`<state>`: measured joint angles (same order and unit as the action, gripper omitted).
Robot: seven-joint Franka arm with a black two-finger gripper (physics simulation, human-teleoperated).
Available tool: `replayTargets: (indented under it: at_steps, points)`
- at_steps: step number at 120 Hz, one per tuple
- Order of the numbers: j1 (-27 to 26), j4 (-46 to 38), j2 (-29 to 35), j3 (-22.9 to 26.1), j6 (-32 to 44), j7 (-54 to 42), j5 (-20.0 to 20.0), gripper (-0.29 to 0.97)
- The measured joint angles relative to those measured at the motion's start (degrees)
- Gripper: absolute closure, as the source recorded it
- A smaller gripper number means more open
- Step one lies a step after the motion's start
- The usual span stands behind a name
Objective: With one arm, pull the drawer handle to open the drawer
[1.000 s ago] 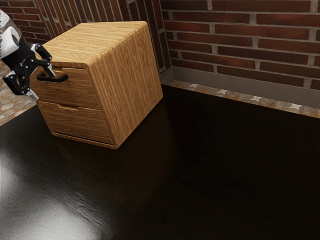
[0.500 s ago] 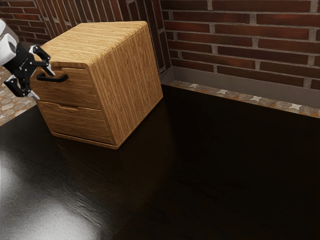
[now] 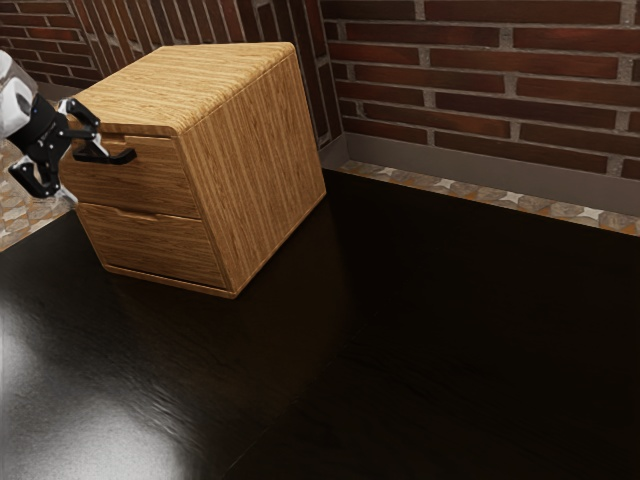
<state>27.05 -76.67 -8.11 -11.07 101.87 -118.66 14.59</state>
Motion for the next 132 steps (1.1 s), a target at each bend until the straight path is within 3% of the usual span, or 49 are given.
replayTargets:
  at_steps: [49,72,84,96,114,132]
  points:
    - [1.01,3.98,-4.13,0.01,-1.59,-2.01,0.56,0.00]
    - [0.80,3.82,-3.10,-0.59,-4.12,-2.44,0.63,0.03]
    - [1.06,2.82,-2.66,-0.57,-5.61,-2.50,0.63,-0.03]
    - [1.63,-1.10,0.00,-0.50,-6.32,-2.52,0.49,-0.21]
    - [2.65,-7.78,5.03,-0.25,-6.04,-2.53,0.17,0.00]
    - [3.55,-13.46,10.03,-0.29,-5.41,-2.56,-0.07,0.04]
